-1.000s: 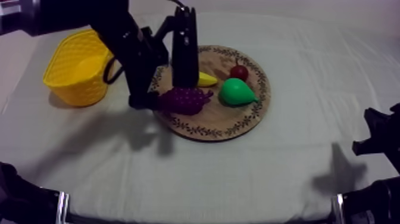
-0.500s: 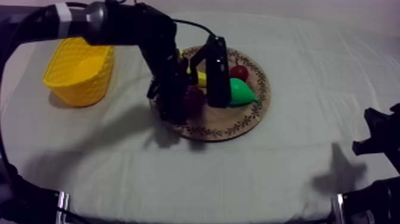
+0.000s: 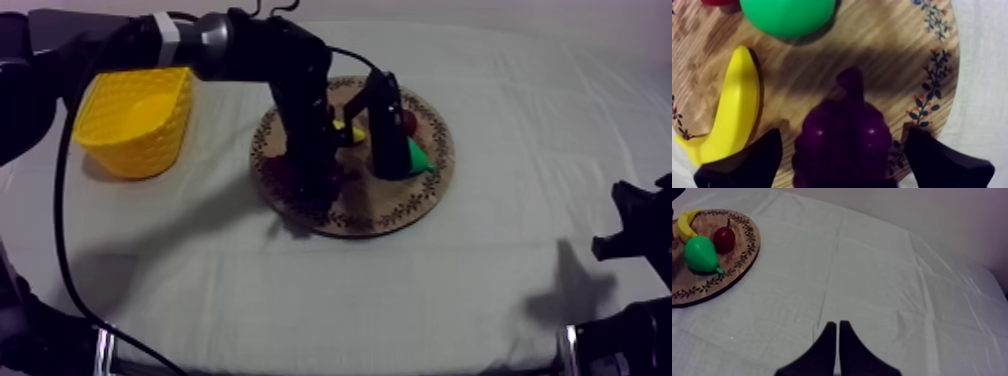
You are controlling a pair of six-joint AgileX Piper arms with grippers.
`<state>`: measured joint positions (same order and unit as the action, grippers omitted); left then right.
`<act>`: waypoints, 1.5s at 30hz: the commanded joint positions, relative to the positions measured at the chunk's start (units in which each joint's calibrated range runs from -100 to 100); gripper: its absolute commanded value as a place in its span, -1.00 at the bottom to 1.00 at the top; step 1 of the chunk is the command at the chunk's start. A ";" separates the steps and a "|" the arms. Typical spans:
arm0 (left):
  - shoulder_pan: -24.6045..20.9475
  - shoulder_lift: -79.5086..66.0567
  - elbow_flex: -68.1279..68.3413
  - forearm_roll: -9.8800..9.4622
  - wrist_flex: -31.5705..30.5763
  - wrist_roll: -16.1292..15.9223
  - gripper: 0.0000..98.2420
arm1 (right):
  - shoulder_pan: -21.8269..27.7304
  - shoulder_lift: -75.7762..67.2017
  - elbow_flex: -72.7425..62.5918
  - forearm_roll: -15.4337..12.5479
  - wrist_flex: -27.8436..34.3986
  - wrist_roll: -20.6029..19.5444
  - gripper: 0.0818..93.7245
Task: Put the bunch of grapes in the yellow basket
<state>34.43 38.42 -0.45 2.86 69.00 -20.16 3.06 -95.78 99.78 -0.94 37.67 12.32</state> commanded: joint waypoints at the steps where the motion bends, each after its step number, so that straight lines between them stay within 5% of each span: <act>1: -0.04 0.14 -0.16 -0.03 0.05 0.13 0.84 | 0.01 0.02 -0.01 -0.01 0.07 0.01 -0.99; 26: -1.22 3.98 -4.15 0.05 1.07 0.90 0.67 | 0.01 0.02 -0.01 -0.01 0.07 0.01 -0.99; 37: -0.81 4.10 -4.31 -0.32 1.00 1.32 0.03 | 0.01 0.02 -0.01 -0.01 0.07 0.01 -0.99; 45: -0.53 -0.32 -0.04 -0.44 -2.46 2.34 -0.18 | 0.01 0.02 -0.01 -0.01 0.07 -0.01 -0.99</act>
<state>33.89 39.26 -1.40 2.39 67.07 -18.00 3.06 -95.78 99.78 -0.94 37.72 12.32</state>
